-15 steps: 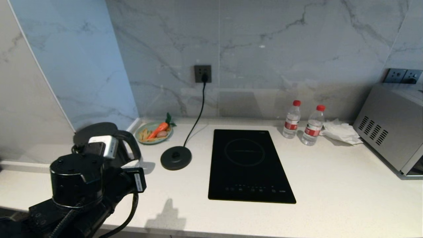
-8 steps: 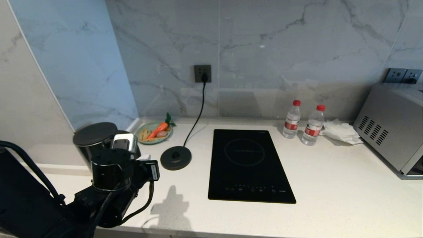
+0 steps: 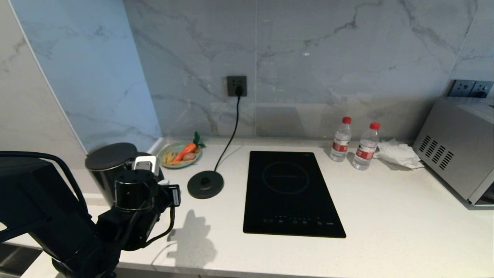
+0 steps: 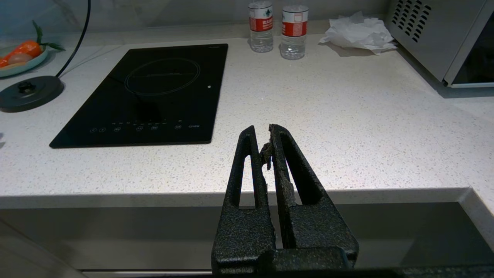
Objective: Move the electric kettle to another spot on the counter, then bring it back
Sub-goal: Grab the kettle
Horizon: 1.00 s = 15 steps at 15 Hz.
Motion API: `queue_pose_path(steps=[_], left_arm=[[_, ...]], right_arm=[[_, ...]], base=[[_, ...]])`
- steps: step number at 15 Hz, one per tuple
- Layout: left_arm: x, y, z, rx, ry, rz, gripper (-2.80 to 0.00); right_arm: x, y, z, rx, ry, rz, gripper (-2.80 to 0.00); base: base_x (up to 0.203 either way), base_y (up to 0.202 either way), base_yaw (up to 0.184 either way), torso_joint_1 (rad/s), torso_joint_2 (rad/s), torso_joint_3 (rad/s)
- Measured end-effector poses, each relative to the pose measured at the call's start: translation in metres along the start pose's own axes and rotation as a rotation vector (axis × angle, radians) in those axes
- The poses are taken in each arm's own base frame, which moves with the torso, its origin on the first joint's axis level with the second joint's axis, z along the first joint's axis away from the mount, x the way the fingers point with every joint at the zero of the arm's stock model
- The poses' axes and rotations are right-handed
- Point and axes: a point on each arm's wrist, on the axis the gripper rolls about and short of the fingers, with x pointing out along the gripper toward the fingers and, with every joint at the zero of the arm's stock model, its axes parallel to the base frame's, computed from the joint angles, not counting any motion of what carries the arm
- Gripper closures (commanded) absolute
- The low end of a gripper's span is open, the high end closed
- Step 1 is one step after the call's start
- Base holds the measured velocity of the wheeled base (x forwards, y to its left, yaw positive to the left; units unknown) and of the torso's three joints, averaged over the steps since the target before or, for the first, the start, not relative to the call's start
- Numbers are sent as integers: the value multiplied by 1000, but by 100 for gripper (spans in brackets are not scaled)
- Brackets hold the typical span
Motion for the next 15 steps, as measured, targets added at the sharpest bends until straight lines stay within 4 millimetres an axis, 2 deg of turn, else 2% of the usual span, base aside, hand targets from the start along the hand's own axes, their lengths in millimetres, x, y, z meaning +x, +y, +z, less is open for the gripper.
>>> queue_pose_path(steps=[4,5,11,15], left_arm=[[14,-7,-2,17,-6,0,0],[18,-8,-4,18,-3,0,-280],[36,-14,-10,35,-61,2,-280],[48,-6,-15,39,-63,34,-280]], right_arm=[[0,0,0,0,0,0,0],[0,0,0,0,0,0,0],[0,0,0,0,0,0,0],[0,0,0,0,0,0,0]], base=[[0,0,0,0,0,0],[0,0,0,0,0,0],[0,0,0,0,0,0],[0,0,0,0,0,0]])
